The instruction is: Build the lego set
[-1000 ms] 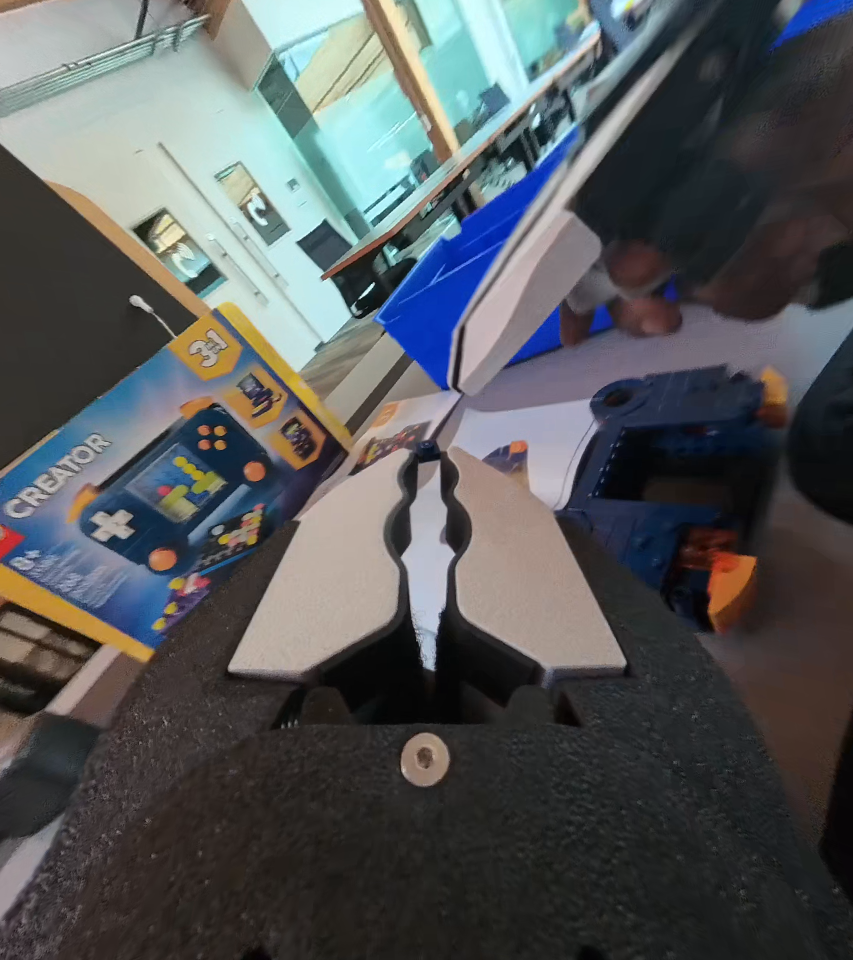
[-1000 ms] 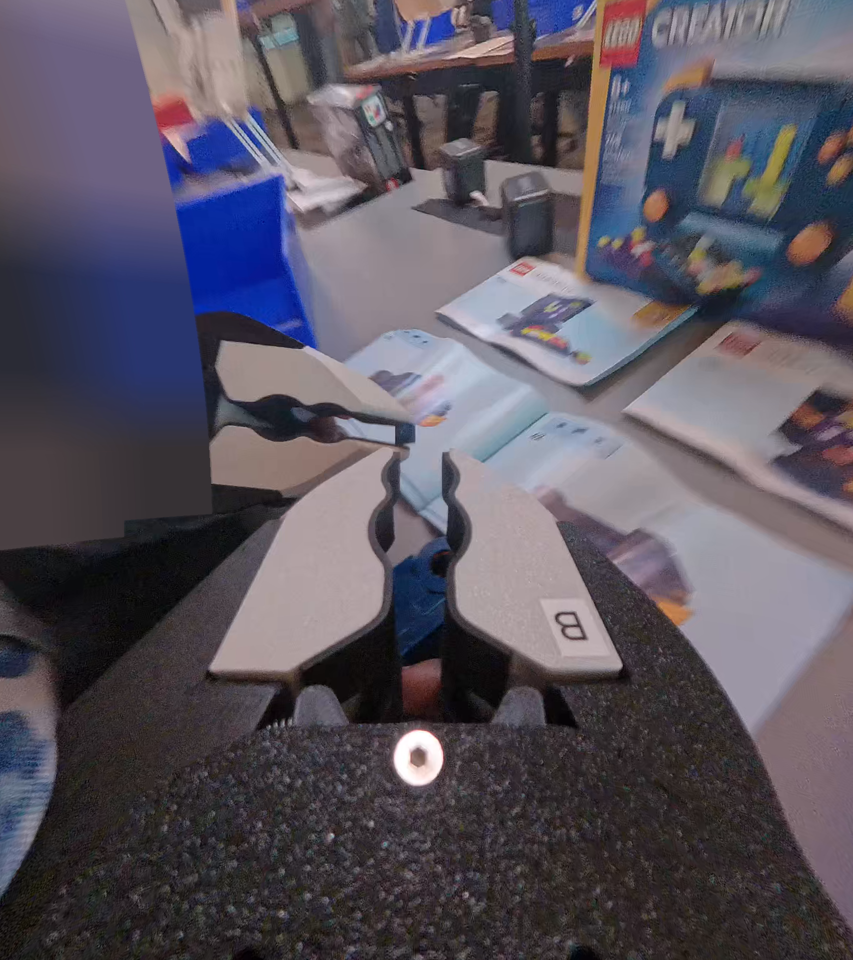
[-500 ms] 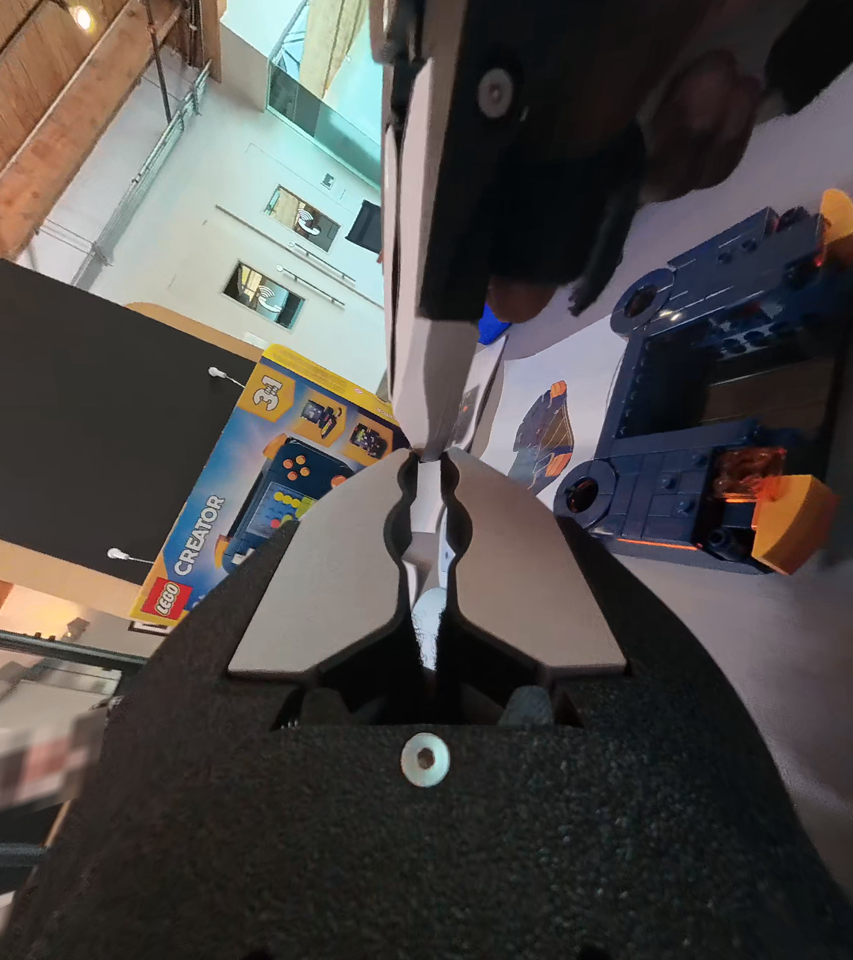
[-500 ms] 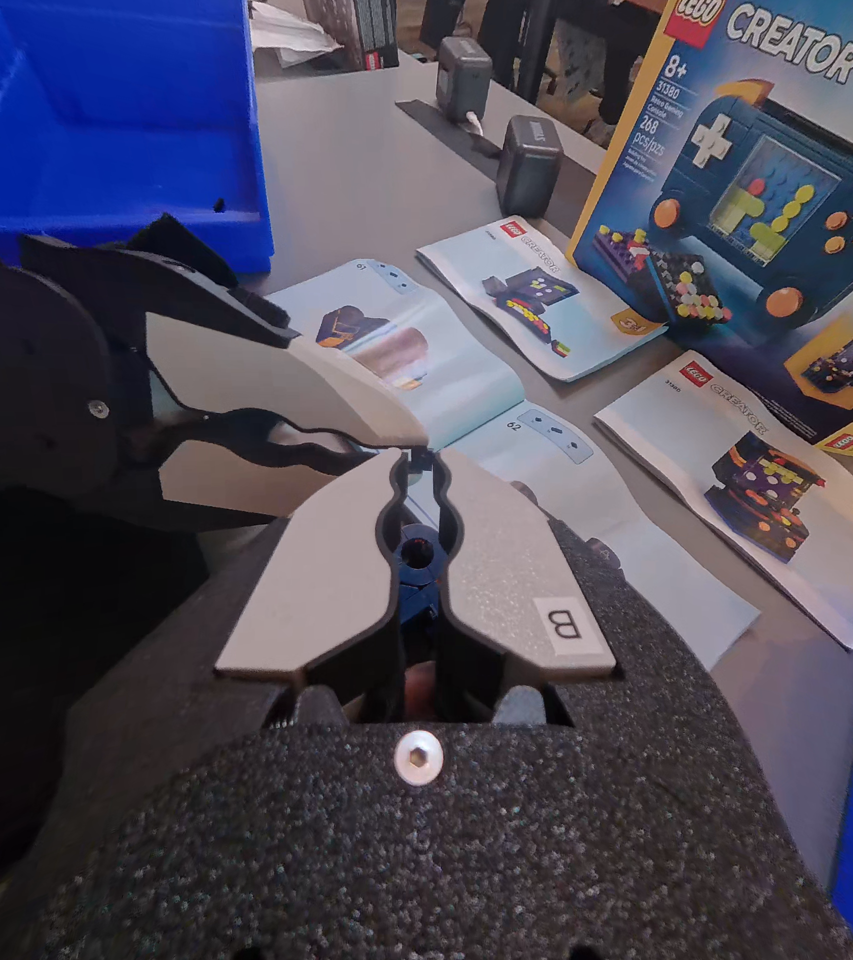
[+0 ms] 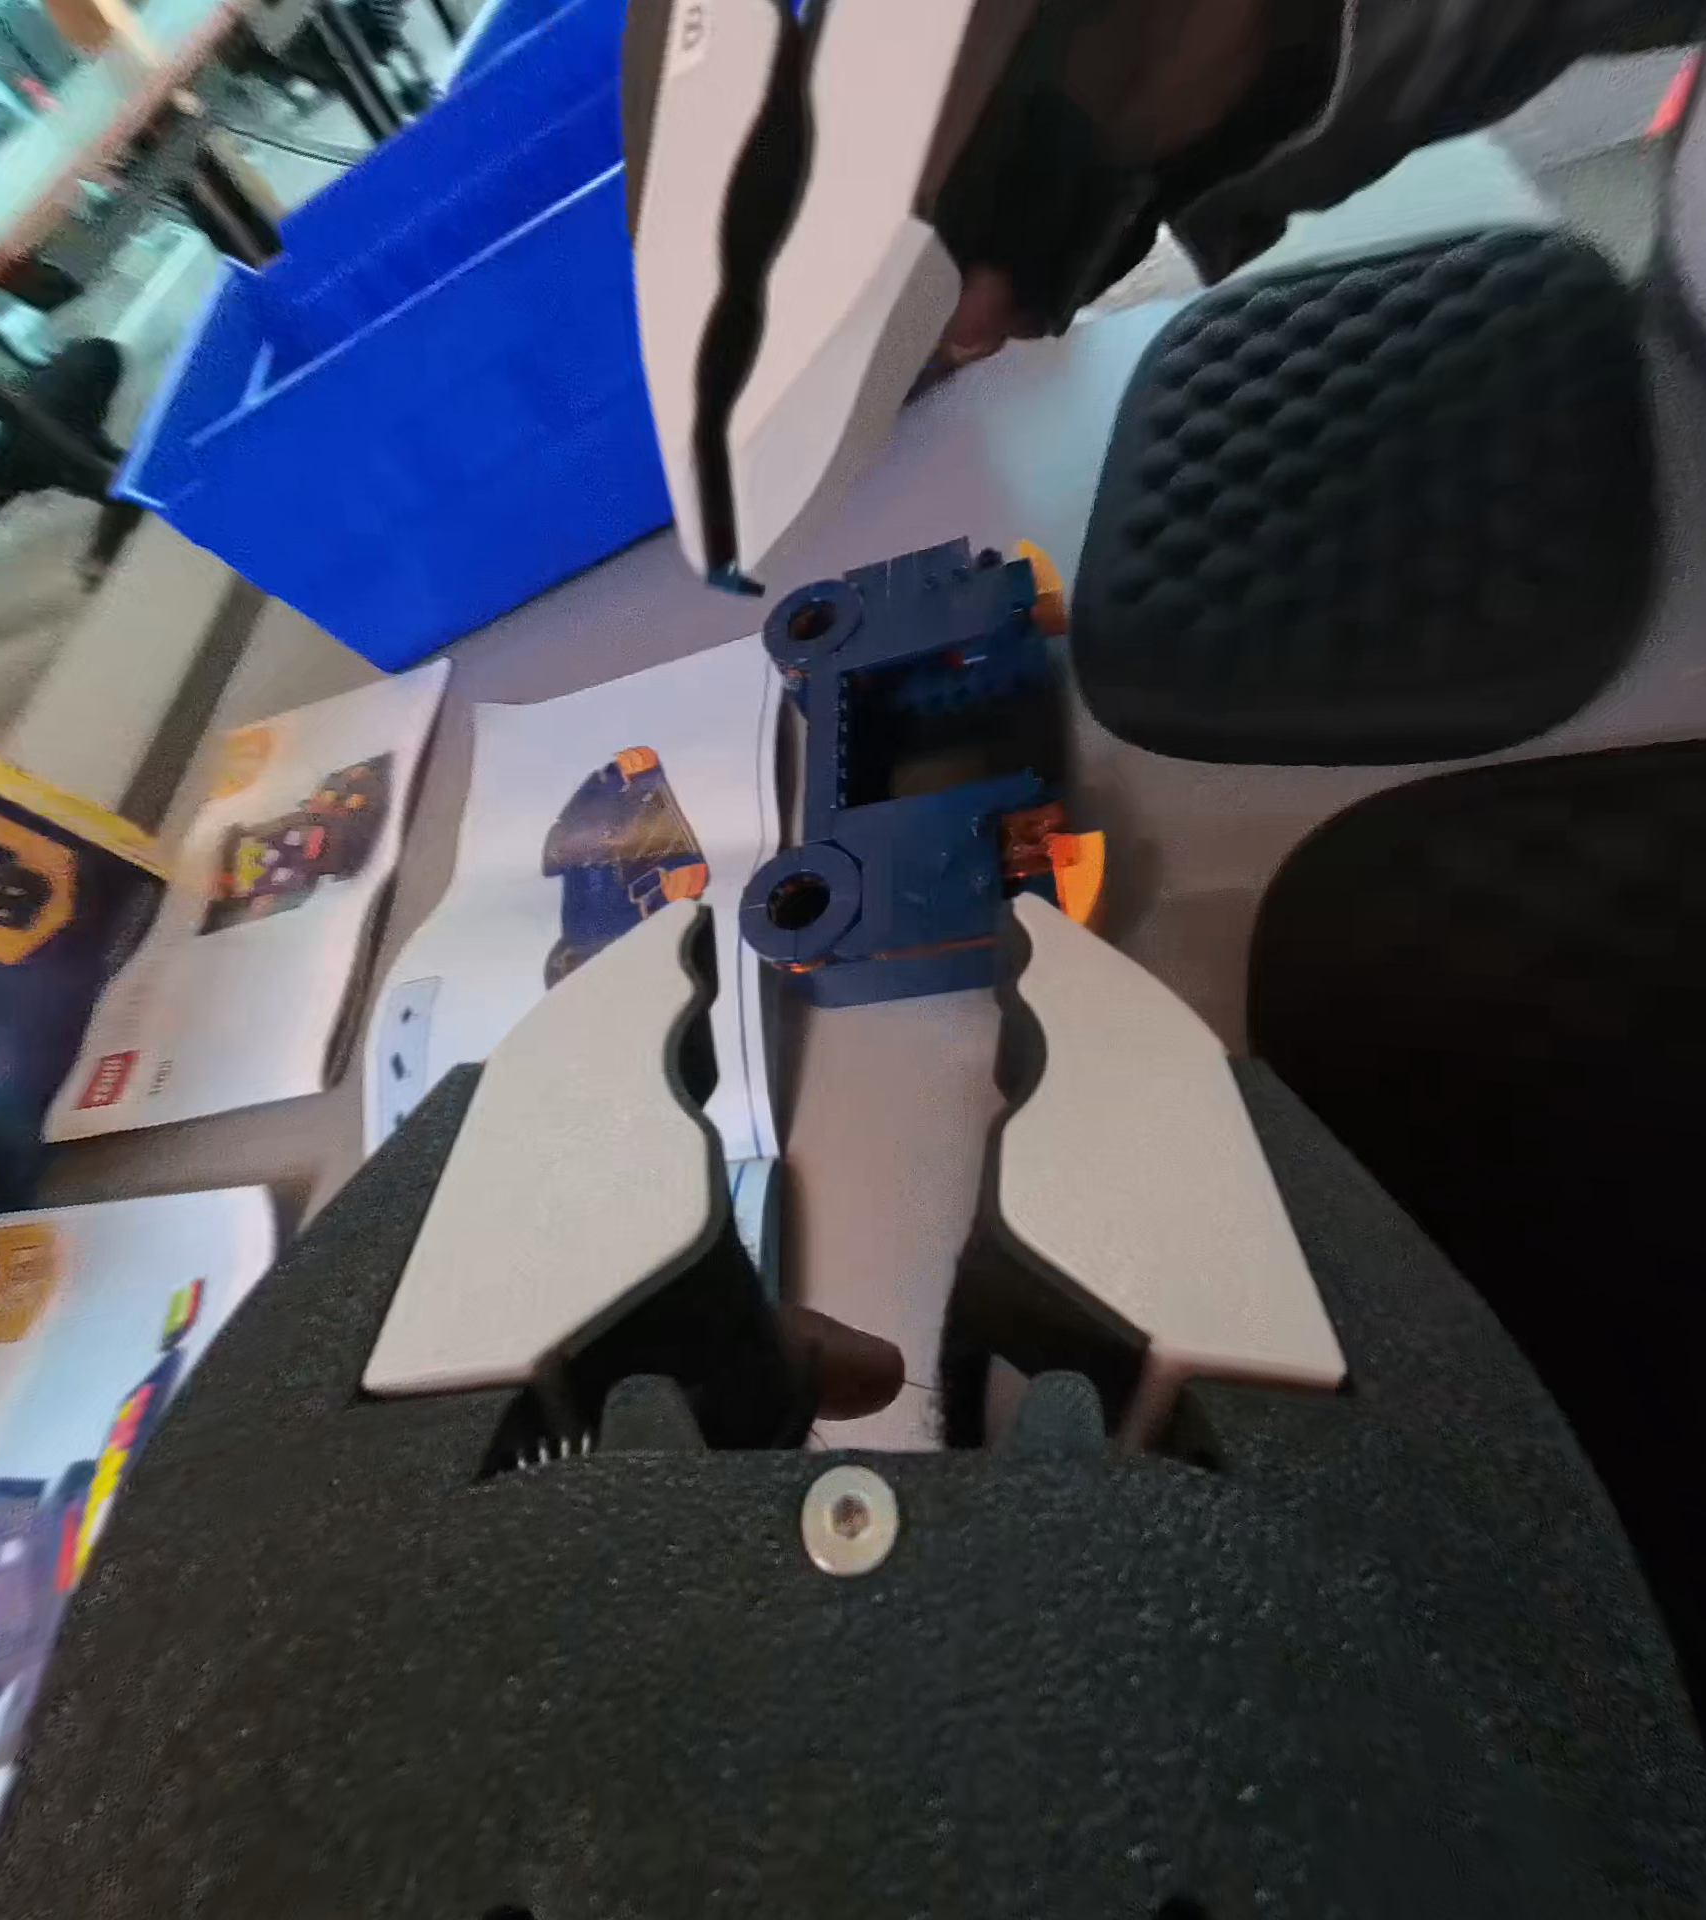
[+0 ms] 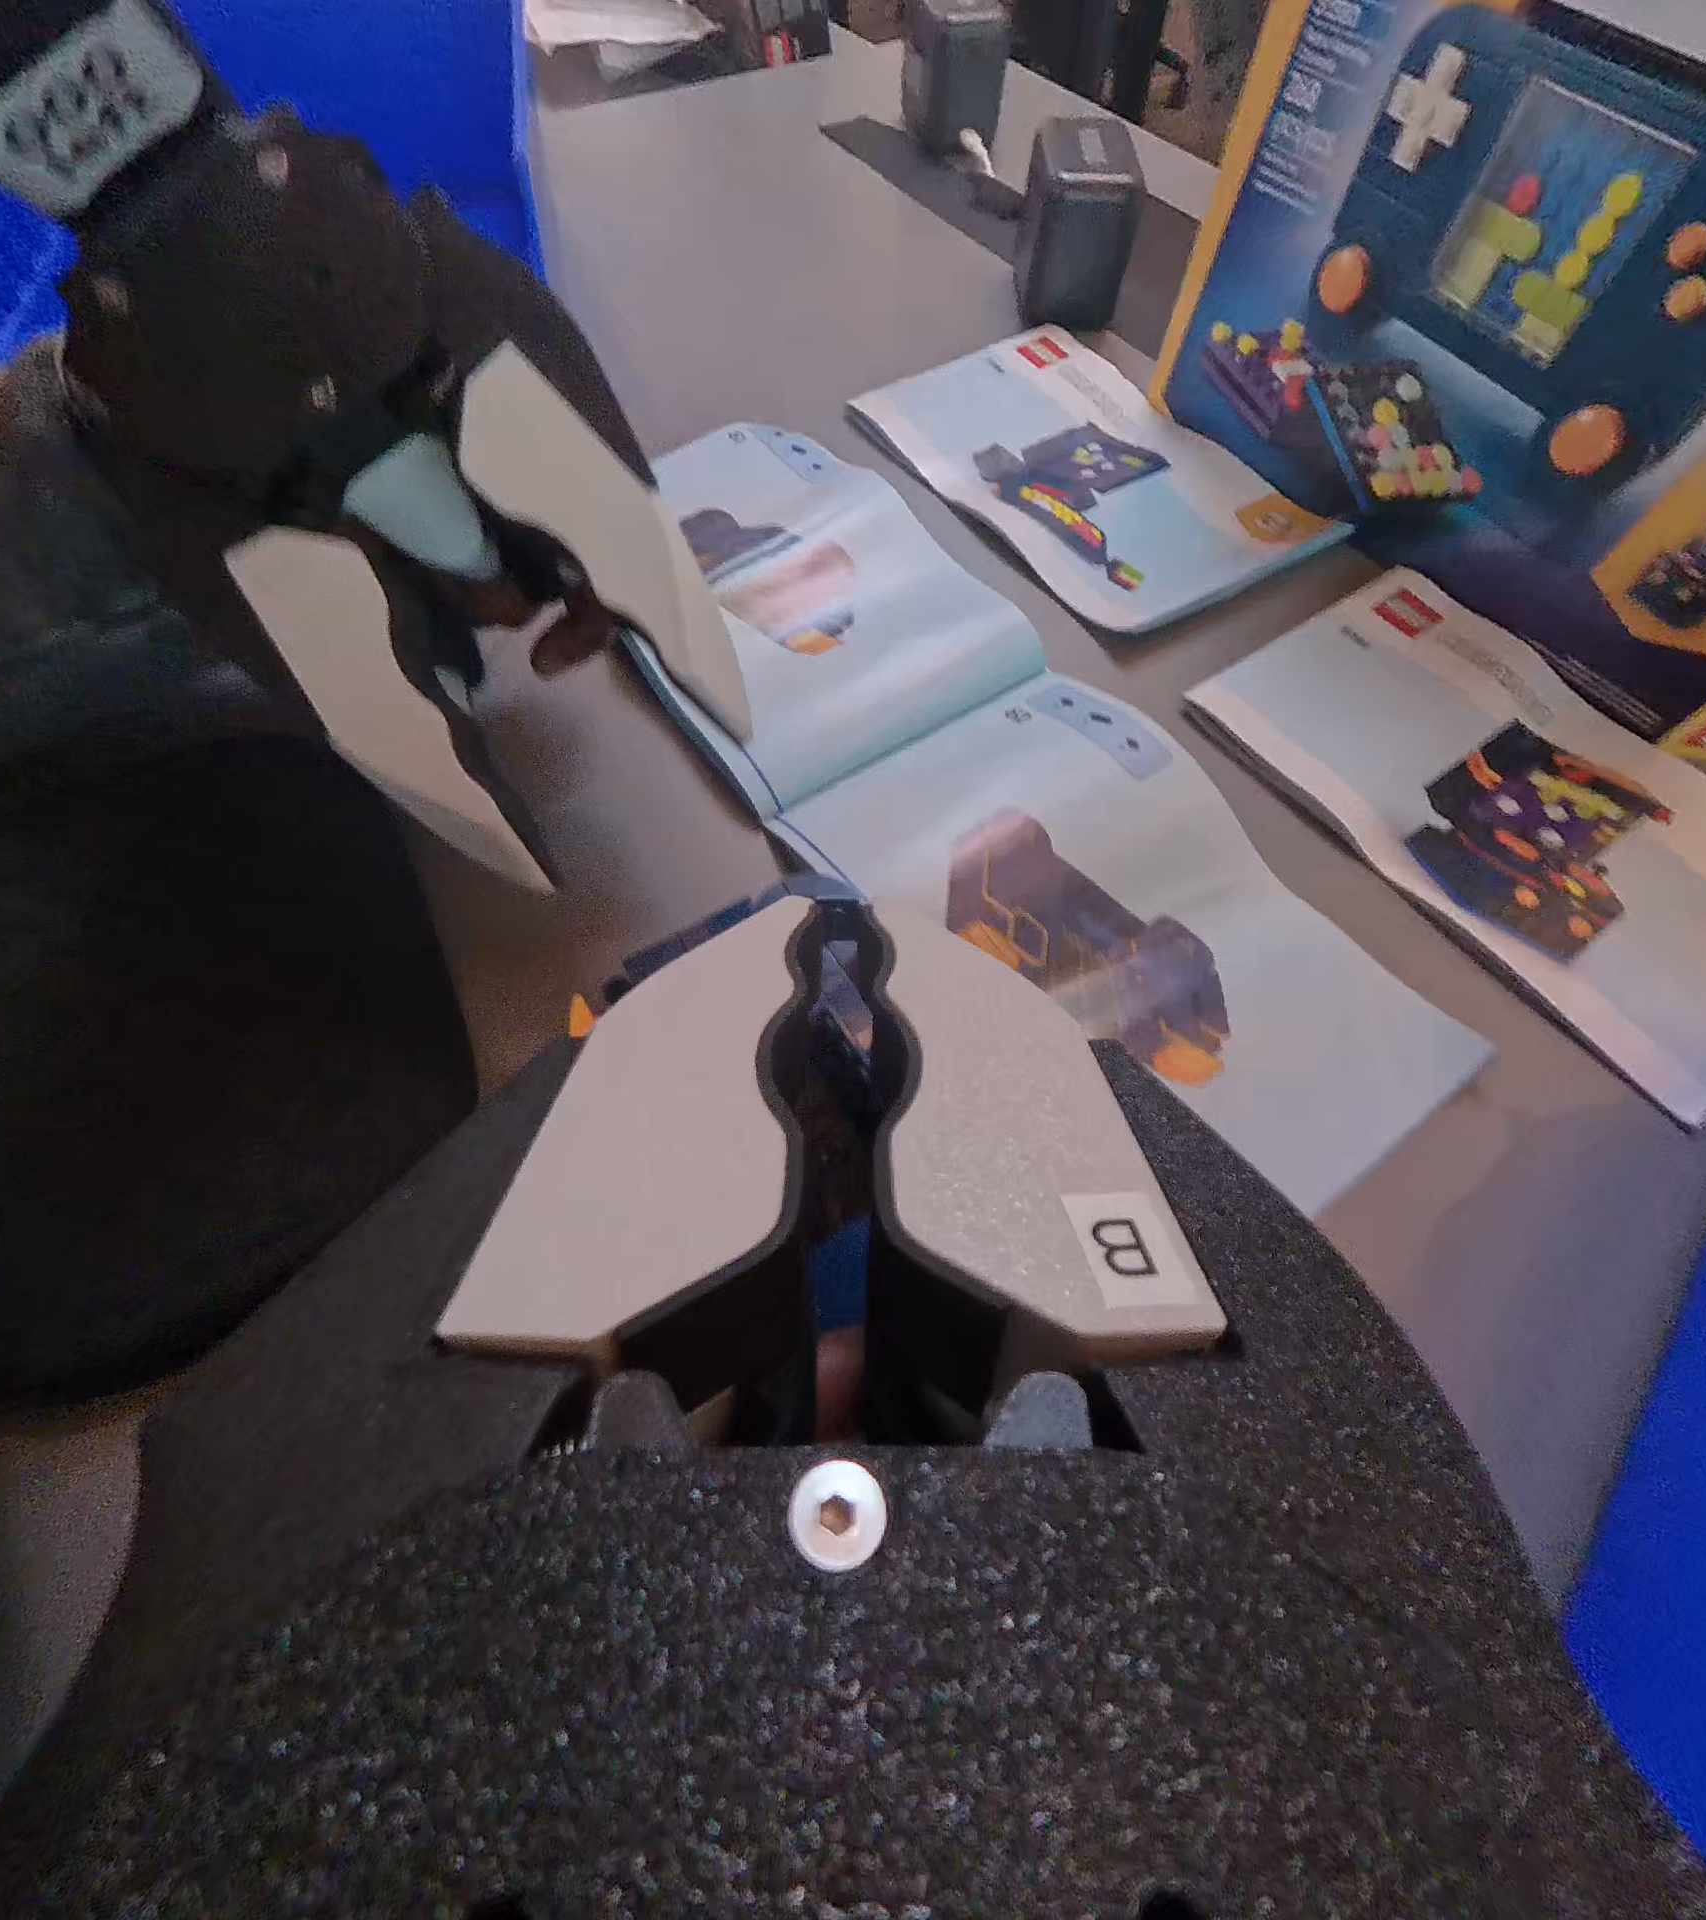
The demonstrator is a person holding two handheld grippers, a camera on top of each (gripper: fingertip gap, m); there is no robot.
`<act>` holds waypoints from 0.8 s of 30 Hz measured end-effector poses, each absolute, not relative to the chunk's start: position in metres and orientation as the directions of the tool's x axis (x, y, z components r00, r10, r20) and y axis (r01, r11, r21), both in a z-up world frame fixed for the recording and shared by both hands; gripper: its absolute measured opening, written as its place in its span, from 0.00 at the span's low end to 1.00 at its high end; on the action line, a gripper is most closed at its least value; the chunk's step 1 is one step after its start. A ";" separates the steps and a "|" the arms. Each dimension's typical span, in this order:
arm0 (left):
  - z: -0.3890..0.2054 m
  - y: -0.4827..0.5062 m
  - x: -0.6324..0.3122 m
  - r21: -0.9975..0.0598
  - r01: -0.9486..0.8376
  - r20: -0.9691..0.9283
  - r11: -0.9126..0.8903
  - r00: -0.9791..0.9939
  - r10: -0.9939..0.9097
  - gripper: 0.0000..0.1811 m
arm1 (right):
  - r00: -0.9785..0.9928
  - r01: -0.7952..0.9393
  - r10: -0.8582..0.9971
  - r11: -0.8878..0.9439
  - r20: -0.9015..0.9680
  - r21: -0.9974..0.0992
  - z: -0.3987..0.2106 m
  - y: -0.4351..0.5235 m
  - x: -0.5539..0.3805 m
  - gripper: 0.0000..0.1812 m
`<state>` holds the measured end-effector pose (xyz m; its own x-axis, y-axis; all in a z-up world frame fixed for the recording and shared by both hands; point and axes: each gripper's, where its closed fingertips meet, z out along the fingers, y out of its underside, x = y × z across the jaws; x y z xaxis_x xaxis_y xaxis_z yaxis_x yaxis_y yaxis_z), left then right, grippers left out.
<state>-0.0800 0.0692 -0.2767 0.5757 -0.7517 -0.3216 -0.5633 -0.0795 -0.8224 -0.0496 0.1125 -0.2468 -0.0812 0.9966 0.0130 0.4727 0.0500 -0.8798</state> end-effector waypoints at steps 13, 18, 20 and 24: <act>-0.322 0.089 -0.065 -0.519 -0.837 -0.331 0.174 0.009 -0.944 0.33 | -0.237 0.547 0.952 -0.034 -0.194 -0.836 -0.275 0.073 0.008 0.03; -0.321 0.094 -0.056 -0.555 -0.825 -0.338 0.105 0.109 -0.935 0.31 | -0.269 0.585 0.899 -0.131 -0.344 -0.800 -0.299 0.057 0.021 0.03; -0.321 0.097 -0.048 -0.600 -0.797 -0.354 0.065 0.192 -0.915 0.31 | -0.261 0.568 0.904 -0.140 -0.339 -0.811 -0.296 0.062 0.027 0.03; -0.322 0.104 -0.031 -0.648 -0.762 -0.400 0.010 0.329 -0.855 0.30 | -0.231 0.619 0.916 -0.122 -0.328 -0.776 -0.307 0.070 0.045 0.03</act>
